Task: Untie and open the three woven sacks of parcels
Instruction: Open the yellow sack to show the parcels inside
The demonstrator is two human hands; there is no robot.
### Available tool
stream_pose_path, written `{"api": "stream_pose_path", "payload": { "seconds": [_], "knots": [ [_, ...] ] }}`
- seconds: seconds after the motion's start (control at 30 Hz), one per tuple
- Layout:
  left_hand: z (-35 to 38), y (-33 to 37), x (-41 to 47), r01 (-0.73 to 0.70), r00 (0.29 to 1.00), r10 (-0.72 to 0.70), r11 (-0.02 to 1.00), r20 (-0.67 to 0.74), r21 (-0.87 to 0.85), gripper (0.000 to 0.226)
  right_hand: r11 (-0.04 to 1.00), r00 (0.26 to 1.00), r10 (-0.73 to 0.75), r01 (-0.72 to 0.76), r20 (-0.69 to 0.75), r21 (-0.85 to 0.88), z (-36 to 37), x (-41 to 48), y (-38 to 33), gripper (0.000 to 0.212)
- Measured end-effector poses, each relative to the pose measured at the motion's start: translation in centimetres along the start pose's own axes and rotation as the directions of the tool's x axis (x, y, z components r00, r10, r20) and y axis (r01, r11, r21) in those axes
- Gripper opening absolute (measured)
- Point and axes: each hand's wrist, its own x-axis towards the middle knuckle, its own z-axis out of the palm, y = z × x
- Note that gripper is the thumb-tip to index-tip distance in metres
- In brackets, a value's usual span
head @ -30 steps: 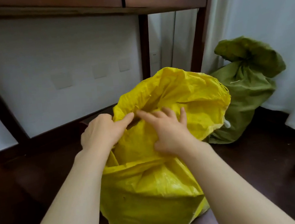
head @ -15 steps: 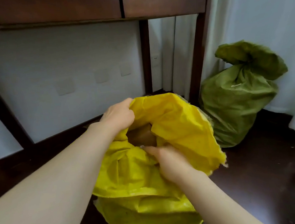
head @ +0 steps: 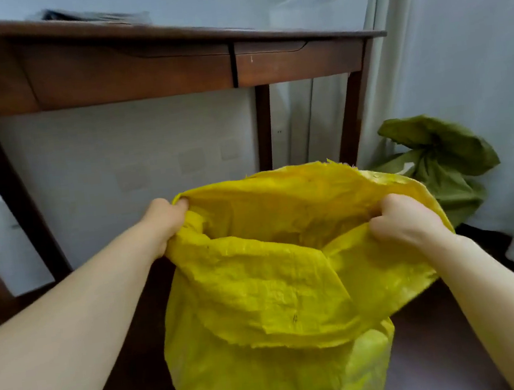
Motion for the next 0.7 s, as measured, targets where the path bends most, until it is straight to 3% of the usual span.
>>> {"api": "stream_pose_path", "payload": {
  "seconds": [0.03,0.07,0.13,0.17,0.2,0.27,0.33,0.37,0.43,0.47,0.53,0.6,0.63,0.67,0.7],
  "knots": [
    [0.1,0.2,-0.2,-0.01,1.0,0.011,0.999,0.026,-0.034,0.046,0.993,0.99,-0.095,0.102,-0.105,0.063,-0.1,-0.3,-1.1,0.019],
    [0.2,0.6,-0.5,-0.029,0.998,0.033,0.997,0.06,-0.07,0.045,0.957,0.921,-0.242,0.279,-0.304,0.085,0.0,-0.8,-2.7,0.021],
    [0.4,1.3,-1.1,-0.077,0.989,0.093,0.988,0.119,-0.131,0.046,0.798,0.624,-0.494,0.602,-0.605,-0.03,0.1,-2.0,-6.3,0.024],
    [0.3,1.6,-1.4,-0.099,0.981,0.124,0.981,0.148,-0.165,0.046,0.743,0.539,-0.573,0.66,-0.617,-0.114,0.5,-2.2,-7.9,0.029],
    [0.2,1.7,-1.6,-0.107,0.971,0.146,0.974,0.19,-0.202,0.043,0.74,0.573,-0.623,0.652,-0.532,-0.165,1.0,-1.9,-9.1,0.043],
    [-0.3,1.9,-2.2,-0.081,0.947,0.143,0.973,0.288,-0.218,0.036,0.813,0.786,-0.576,0.522,-0.224,-0.256,2.2,-0.6,-10.5,0.086],
    [-0.8,1.8,-2.4,-0.061,0.934,0.122,0.981,0.337,-0.186,0.038,0.841,0.869,-0.489,0.446,-0.076,-0.305,3.3,0.6,-10.9,0.097],
    [-1.1,1.6,-2.4,-0.051,0.931,0.107,0.985,0.349,-0.164,0.038,0.857,0.881,-0.47,0.444,-0.044,-0.261,3.7,1.1,-11.0,0.088],
    [-1.7,0.9,-2.0,0.012,0.92,0.054,0.986,0.389,-0.166,0.038,0.891,0.891,-0.454,0.453,0.027,0.038,4.2,1.8,-10.7,0.05],
    [-1.9,0.4,-1.6,0.055,0.911,0.023,0.983,0.412,-0.176,0.039,0.892,0.897,-0.426,0.395,0.115,0.22,4.1,2.2,-10.5,0.035],
    [-2.4,-0.8,-1.2,0.06,0.917,-0.016,0.994,0.4,-0.097,0.039,0.862,0.874,-0.358,0.172,0.33,0.478,3.7,2.5,-10.0,0.031],
    [-2.3,-1.7,-0.8,-0.15,0.944,0.063,0.956,0.323,0.252,0.031,0.835,0.856,-0.238,-0.06,0.458,0.547,3.3,2.6,-9.7,0.042],
    [-2.0,-1.5,-0.9,-0.265,0.949,0.156,0.863,0.273,0.429,0.028,0.812,0.861,-0.192,-0.131,0.472,0.569,3.4,2.7,-9.7,0.04],
    [-1.6,-0.9,-1.6,-0.369,0.929,0.29,0.785,0.231,0.498,0.031,0.787,0.873,-0.165,-0.164,0.459,0.595,3.4,2.7,-9.9,0.032],
    [-1.2,0.0,-2.2,-0.468,0.884,0.406,0.759,0.232,0.452,0.036,0.772,0.887,-0.153,-0.168,0.436,0.613,3.4,2.9,-10.2,0.032]
  ]
}}
